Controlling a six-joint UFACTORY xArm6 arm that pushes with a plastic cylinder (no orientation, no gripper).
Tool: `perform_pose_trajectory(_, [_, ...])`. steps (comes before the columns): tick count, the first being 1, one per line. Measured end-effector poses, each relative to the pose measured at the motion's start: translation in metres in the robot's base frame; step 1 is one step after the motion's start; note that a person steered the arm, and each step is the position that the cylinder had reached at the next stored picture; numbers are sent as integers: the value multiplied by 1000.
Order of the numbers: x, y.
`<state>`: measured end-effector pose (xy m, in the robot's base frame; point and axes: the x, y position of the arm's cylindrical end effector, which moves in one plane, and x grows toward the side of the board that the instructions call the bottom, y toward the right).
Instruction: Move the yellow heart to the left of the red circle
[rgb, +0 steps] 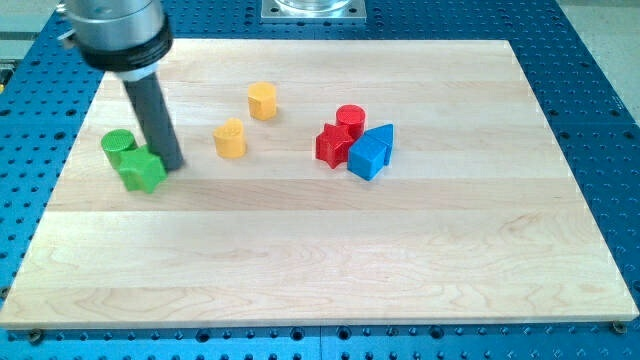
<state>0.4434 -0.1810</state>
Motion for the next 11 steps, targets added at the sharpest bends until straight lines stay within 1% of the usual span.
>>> perform_pose_trajectory(1, [20,12])
perform_pose_trajectory(2, [20,40])
perform_pose_trajectory(3, [19,38])
perform_pose_trajectory(4, [17,13])
perform_pose_trajectory(5, [-30,24])
perform_pose_trajectory(6, [-33,43])
perform_pose_trajectory(7, [-45,107])
perform_pose_trajectory(8, [-53,137])
perform_pose_trajectory(9, [-50,137])
perform_pose_trajectory(10, [-18,137])
perform_pose_trajectory(11, [-5,149])
